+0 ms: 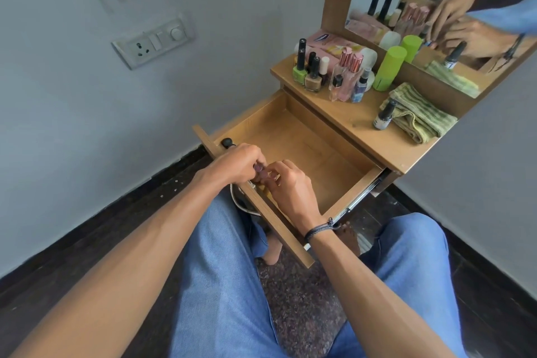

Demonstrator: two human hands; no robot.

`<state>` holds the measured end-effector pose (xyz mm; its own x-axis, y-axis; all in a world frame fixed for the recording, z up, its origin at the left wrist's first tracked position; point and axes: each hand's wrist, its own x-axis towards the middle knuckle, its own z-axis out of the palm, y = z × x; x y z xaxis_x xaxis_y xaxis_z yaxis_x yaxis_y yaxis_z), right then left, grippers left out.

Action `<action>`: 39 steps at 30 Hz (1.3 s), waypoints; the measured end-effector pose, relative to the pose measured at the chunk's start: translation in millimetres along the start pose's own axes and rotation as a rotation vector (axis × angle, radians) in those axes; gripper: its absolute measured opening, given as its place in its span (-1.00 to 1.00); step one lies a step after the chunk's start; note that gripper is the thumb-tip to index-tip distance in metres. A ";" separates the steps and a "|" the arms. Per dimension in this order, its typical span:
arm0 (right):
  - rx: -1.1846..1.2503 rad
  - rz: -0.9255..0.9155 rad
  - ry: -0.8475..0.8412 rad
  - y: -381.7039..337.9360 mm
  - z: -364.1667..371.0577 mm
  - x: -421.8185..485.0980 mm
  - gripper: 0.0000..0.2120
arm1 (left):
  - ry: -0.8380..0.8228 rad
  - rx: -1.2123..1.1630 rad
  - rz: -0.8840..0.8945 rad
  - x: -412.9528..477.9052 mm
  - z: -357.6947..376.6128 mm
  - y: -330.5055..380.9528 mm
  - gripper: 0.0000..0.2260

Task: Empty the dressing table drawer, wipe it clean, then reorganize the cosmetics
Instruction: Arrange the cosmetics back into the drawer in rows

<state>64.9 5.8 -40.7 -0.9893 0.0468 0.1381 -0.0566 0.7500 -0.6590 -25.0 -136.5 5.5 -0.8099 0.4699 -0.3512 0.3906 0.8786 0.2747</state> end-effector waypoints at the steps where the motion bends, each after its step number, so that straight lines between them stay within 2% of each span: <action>1: 0.000 0.003 -0.002 0.2 0.7 0.3 -0.88 | -0.003 -0.001 -0.008 2.4 0.6 -0.9 -0.73; 7: 0.016 0.023 -0.043 1.5 1.8 0.8 -0.89 | -0.079 -0.054 0.044 4.7 -7.0 -4.1 -0.81; 13: 0.015 -0.023 -0.034 1.3 3.4 -1.2 -0.84 | -0.114 -0.082 0.043 -0.5 -13.8 -1.2 -0.76; 17: 0.043 -0.044 -0.017 -0.2 2.2 -2.4 -0.80 | -0.111 -0.081 0.065 -4.7 -16.0 -0.5 -0.87; 21: 0.050 -0.014 -0.034 -0.1 2.7 -2.6 -0.77 | -0.115 -0.086 0.052 -4.8 -15.3 -0.8 -0.85; 25: 0.085 0.041 -0.073 1.3 1.8 -1.8 -0.78 | -0.141 -0.063 0.038 -3.0 -16.5 -1.5 -0.92; 34: 0.175 0.120 -0.181 0.3 -0.5 -0.8 -0.82 | -0.348 -0.025 -0.005 -0.9 -30.6 0.4 -0.71; 39: 0.207 0.166 -0.226 0.4 -3.2 -0.4 -0.79 | -0.364 -0.077 -0.029 -2.8 -31.8 0.0 -0.72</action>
<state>65.6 8.1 -38.7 -0.9908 -0.0082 -0.1353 0.1041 0.5934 -0.7981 -36.7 -140.6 34.9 -0.6059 0.4564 -0.6516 0.3246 0.8896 0.3213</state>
